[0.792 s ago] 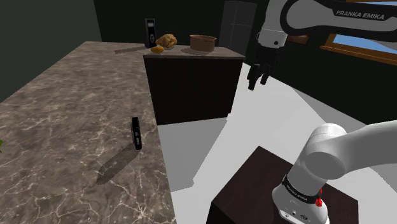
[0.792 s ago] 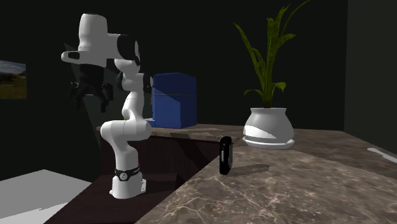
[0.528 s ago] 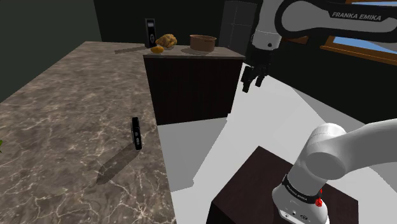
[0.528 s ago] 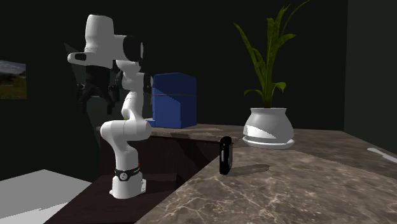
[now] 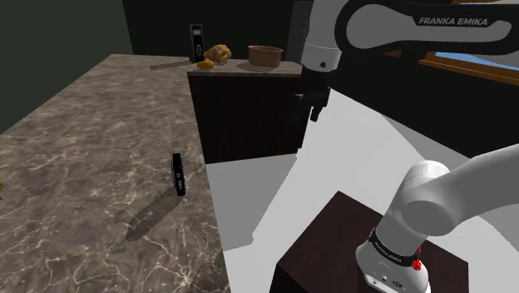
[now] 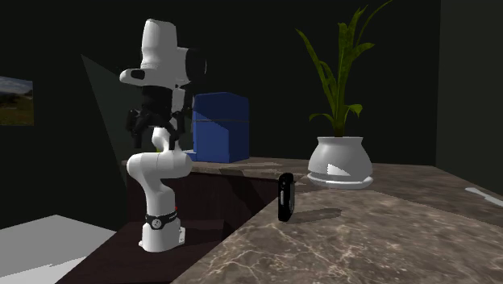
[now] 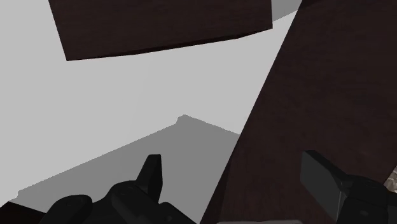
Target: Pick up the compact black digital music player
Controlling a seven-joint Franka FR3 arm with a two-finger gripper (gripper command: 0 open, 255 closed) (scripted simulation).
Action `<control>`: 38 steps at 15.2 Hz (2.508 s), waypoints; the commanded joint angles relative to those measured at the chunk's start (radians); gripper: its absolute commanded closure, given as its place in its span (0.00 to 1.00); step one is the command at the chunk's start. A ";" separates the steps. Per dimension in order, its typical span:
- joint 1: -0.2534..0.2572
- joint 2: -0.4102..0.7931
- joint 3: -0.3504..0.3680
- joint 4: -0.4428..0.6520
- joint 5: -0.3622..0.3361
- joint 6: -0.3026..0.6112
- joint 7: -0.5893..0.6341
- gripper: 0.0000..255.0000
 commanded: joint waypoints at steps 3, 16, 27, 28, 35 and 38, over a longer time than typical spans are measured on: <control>0.015 0.085 0.080 0.053 0.029 0.043 0.094 0.00; 0.031 0.468 0.342 0.352 -0.033 0.143 0.433 0.00; 0.158 0.908 0.466 0.768 -0.301 0.086 0.737 0.00; 0.158 0.906 0.464 0.753 -0.300 0.100 0.738 0.00; 0.151 0.907 0.460 0.666 -0.305 0.187 0.749 0.00; 0.150 0.905 0.459 0.663 -0.304 0.188 0.748 1.00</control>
